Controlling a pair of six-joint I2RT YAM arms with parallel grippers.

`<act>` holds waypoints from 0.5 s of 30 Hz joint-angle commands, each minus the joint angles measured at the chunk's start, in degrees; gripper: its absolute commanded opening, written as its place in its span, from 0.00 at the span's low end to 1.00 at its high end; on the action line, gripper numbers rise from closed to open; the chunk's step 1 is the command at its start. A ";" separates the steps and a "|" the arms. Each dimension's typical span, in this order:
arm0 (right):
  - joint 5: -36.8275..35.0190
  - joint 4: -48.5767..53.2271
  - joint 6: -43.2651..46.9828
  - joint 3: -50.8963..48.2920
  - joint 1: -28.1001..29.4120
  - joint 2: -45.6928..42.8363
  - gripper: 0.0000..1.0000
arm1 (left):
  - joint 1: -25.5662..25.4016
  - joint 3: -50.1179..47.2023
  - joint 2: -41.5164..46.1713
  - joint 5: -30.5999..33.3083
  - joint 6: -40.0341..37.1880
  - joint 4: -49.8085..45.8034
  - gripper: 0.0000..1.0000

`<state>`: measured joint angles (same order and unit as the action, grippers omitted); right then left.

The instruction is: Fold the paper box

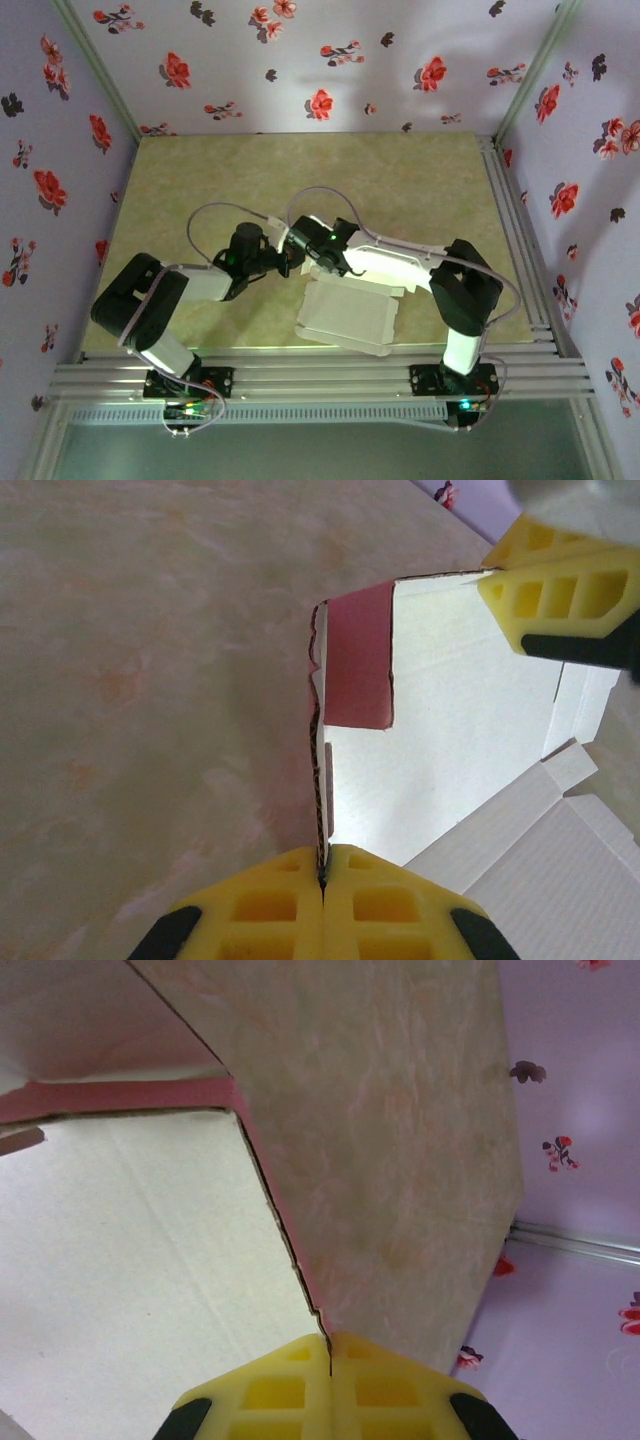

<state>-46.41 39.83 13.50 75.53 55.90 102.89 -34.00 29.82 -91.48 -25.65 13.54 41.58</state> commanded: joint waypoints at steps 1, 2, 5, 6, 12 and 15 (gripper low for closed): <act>2.76 -1.16 -1.69 -0.56 0.35 -2.42 0.06 | -2.15 -2.55 0.58 1.58 0.15 4.07 0.01; 3.98 -0.68 -1.93 -0.41 0.32 -2.97 0.08 | -2.49 -2.75 0.68 1.78 -0.45 4.35 0.01; 7.38 0.93 -2.75 0.21 0.10 -4.19 0.14 | -3.60 -2.87 1.15 3.78 -2.35 3.32 0.01; 8.32 1.62 -2.99 0.51 -0.04 -4.43 0.15 | -3.82 -2.84 1.42 4.23 -2.70 3.03 0.01; 14.79 3.93 -6.01 1.13 -1.72 -6.28 0.26 | -4.19 -2.25 3.79 8.13 -5.87 0.73 0.02; 20.33 3.91 -8.47 1.20 -3.16 -8.51 0.31 | -4.30 -2.05 4.25 9.07 -7.70 0.94 0.01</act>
<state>-32.91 41.93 8.69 75.48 54.02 97.65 -37.78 27.88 -88.84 -19.05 9.74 42.37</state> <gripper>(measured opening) 0.302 0.048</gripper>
